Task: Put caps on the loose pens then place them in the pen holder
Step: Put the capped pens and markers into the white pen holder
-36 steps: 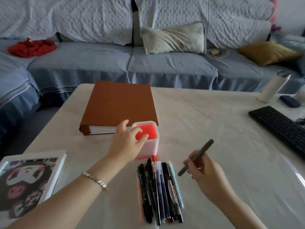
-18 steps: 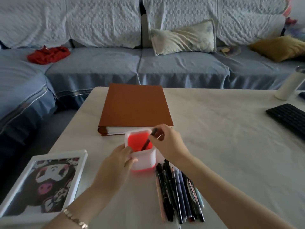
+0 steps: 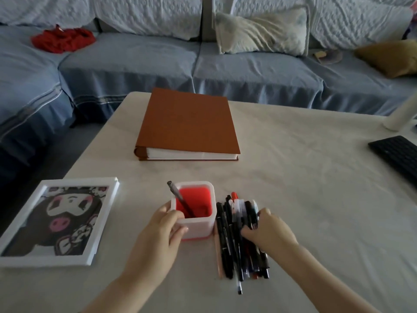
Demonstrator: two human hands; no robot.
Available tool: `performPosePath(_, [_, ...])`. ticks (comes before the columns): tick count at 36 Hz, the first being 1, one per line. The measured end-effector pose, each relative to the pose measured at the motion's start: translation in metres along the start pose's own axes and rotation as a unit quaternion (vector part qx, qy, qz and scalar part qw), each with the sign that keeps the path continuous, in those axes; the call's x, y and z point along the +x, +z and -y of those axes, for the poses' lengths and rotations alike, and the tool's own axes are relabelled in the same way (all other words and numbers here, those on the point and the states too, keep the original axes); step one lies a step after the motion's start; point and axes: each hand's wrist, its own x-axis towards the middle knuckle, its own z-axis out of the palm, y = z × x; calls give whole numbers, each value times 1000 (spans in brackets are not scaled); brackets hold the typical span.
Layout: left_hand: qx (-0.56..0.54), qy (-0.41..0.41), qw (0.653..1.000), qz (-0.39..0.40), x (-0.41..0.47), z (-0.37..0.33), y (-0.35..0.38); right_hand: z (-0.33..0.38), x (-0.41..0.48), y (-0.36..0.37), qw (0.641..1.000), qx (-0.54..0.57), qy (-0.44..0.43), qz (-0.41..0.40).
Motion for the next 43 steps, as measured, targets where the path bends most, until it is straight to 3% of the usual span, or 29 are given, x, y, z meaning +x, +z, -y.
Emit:
performPosePath(8, [0,6,1000,-31,-3,-4,1,-12,17,1,994,111,-22,8])
performPosePath(14, [4,10,999,-30,-4,-1,1,-26,10,-29,970,235,-35,-49])
performPosePath(16, [-8,-5,1000,-15,-5,-2,1,-19,2,-44,946,313,-45,-66])
performPosePath(19, [13,-9,1000,-13,-6,-4,3,8,-20,-69,876,461,-100,-101])
performPosePath(22, [18,-14,999,-24,-6,-4,5,41,-40,-85,811,532,-190,-155])
performPosePath(24, [16,-18,999,-27,-7,-5,5,62,-45,-83,792,535,-230,-181])
performPosePath(32, [33,-30,999,-3,-6,-10,-1,98,-27,-18,893,356,-242,-132])
performPosePath(37, [31,-21,999,6,-5,-6,-3,81,-32,-25,897,343,-240,-139])
performPosePath(41, [3,-6,1000,2,-7,0,-2,37,-22,-34,914,322,-168,-182])
performPosePath(43, [-9,-2,1000,-21,-7,2,1,5,-9,-34,942,260,-94,-189])
